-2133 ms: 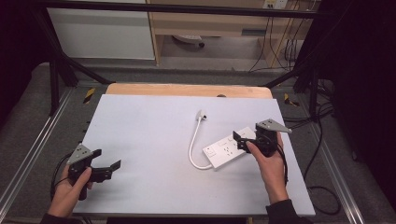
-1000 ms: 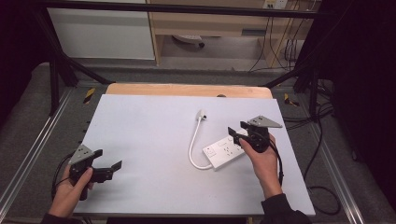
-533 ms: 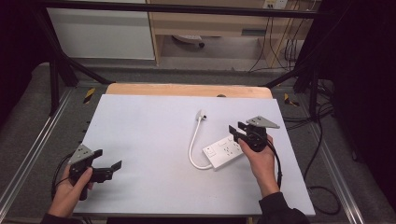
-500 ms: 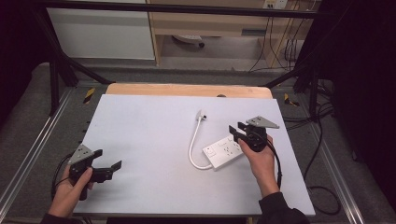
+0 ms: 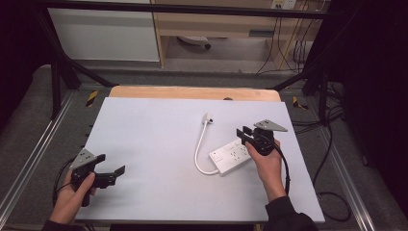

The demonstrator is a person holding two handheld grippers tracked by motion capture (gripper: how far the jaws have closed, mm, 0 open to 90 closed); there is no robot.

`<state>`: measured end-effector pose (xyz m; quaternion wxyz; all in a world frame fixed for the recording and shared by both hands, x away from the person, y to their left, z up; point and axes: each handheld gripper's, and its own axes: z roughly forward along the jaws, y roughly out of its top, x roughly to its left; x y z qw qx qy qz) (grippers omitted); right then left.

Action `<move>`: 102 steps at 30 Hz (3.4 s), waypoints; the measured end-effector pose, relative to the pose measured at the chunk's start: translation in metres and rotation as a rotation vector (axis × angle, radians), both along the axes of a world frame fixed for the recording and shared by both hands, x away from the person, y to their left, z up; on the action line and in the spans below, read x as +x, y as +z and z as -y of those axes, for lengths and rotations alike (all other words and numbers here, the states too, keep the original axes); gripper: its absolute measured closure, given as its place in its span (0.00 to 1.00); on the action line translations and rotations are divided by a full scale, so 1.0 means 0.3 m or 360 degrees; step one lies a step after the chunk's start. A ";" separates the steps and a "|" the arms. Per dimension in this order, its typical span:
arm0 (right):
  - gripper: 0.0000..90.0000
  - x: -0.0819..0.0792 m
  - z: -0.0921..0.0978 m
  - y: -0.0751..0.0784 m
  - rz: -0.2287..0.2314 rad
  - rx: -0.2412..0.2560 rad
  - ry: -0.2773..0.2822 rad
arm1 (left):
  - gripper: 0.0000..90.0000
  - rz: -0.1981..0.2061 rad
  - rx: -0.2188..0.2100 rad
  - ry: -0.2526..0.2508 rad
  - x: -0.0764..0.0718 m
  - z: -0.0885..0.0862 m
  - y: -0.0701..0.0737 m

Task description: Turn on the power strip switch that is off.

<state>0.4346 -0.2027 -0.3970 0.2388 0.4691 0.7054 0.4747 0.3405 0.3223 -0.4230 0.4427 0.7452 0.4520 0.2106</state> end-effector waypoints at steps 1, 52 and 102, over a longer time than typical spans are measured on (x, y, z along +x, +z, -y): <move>0.74 0.001 0.000 -0.002 -0.0009 0.0009 0.0001 | 0.08 0.0000 0.0000 0.0000 0.000 0.000 0.000; 0.99 0.019 0.004 -0.118 -0.0115 -0.0049 0.0043 | 0.08 -0.0004 0.0035 -0.0009 0.000 0.005 -0.002; 0.98 0.027 -0.015 -0.155 -0.0171 -0.0119 0.0075 | 0.08 -0.0016 0.0041 -0.0013 0.001 0.007 -0.004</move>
